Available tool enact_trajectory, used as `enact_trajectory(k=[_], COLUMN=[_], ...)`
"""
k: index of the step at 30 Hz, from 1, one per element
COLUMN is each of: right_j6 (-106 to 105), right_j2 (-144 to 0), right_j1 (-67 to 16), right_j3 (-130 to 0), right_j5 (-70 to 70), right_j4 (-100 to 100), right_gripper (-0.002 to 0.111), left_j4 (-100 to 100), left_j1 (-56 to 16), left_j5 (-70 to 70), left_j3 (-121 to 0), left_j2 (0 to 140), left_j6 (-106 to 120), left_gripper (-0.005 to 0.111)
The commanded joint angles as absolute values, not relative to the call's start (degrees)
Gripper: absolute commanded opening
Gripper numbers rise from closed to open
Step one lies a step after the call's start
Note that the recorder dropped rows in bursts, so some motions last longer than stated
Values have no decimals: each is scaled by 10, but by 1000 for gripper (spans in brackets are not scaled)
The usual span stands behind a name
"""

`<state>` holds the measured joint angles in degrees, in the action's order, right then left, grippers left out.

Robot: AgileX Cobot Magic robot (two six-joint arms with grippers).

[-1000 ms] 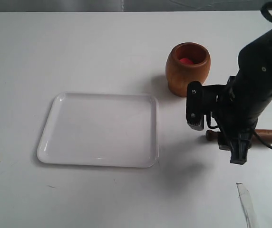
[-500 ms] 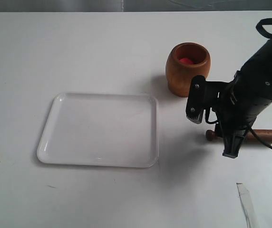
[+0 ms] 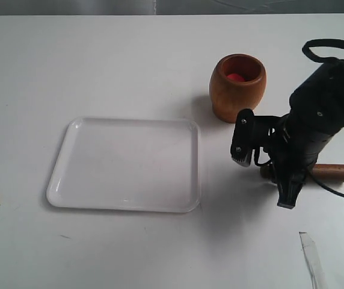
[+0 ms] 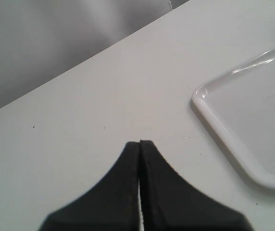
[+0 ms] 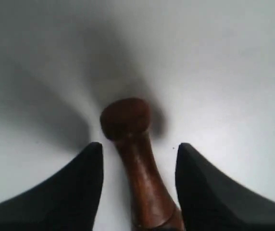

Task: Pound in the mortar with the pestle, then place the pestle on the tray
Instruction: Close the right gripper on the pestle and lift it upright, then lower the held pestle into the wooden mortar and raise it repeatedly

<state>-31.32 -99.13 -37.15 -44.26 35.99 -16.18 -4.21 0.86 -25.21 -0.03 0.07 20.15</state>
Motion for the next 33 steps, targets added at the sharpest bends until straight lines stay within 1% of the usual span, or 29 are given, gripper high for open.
enact_trajectory(k=[1, 3, 6, 9, 11, 18, 26, 30, 33], right_j6=[-310, -310, -296, -276, -250, -254, -253, -228, -212], right_j2=[-992, -1000, -1000, -981, -951, -871, -748, -697, -685], right_j1=[-371, -371, -371, -371, -371, -371, -371, -371, -371], right_j3=[-441, -441, -441, -441, -441, -428, -371, -329, -297], right_j5=[345, 349, 349, 314, 276, 205, 10, -153, -290], right_j4=[-192, -193, -203, -203, -201, -169, -118, -82, -30], right_gripper=[12, 0, 0, 0, 0, 0, 0, 0, 0], left_j4=[-38, -38, -38, -38, -38, -38, -38, -38, -38], left_j1=[4, 4, 4, 4, 4, 4, 4, 4, 4], left_j5=[-250, -250, -250, -250, -250, -250, -250, -250, -250], left_j3=[0, 0, 0, 0, 0, 0, 0, 0, 0], left_j2=[0, 0, 0, 0, 0, 0, 0, 0, 0], left_j6=[197, 197, 197, 197, 197, 197, 197, 197, 197], left_gripper=[0, 0, 0, 0, 0, 0, 0, 0, 0])
